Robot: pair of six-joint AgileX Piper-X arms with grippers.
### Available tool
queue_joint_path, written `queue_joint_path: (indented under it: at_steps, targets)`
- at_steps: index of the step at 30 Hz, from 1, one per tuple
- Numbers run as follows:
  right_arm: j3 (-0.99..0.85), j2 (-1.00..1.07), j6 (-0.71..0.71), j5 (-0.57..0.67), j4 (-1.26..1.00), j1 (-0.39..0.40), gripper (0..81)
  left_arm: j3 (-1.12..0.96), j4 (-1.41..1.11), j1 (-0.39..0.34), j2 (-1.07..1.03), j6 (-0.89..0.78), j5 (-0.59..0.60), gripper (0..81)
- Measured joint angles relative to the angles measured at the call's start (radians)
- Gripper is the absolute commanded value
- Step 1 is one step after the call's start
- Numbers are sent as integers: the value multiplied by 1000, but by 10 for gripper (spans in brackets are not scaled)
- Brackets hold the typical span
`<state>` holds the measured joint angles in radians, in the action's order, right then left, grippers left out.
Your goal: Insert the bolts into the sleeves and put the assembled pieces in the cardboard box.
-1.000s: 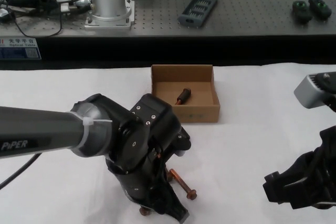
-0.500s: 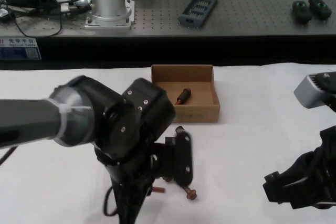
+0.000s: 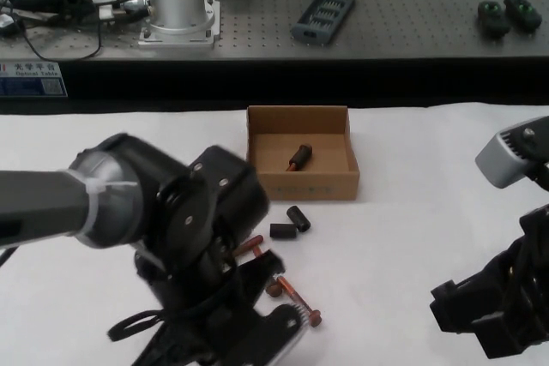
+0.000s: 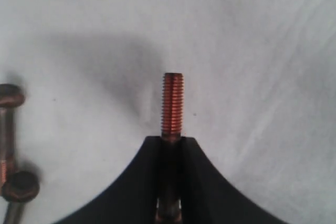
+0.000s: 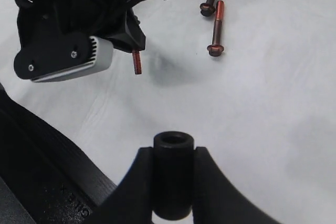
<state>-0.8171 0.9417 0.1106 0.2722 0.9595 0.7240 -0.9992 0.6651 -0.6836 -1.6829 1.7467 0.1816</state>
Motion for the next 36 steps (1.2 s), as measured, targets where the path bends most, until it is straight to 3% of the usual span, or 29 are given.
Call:
queue_joint_path:
  at_steps: [4, 14, 17, 22, 31, 36]
  targets:
    - [0, 0, -6, 0, -6, 0, 17, 41, -55, 44, -51, 95, 19, 6]
    - [0, 0, -6, 0, -22, 0, 17, 44, -107, 45, -53, 105, 25, 8]
    - [0, 0, -6, 0, -22, 0, 17, 44, -113, 45, -53, 95, 25, 103]
    - [0, 0, -6, 0, -22, 0, 17, 44, -123, 45, -53, 76, 17, 383]
    - [0, 0, -1, 0, -22, 0, 17, 41, -167, 32, -53, -11, -19, 339]
    - [0, 0, 31, 0, -22, 0, 17, 43, -155, 21, 5, -205, -105, 339]
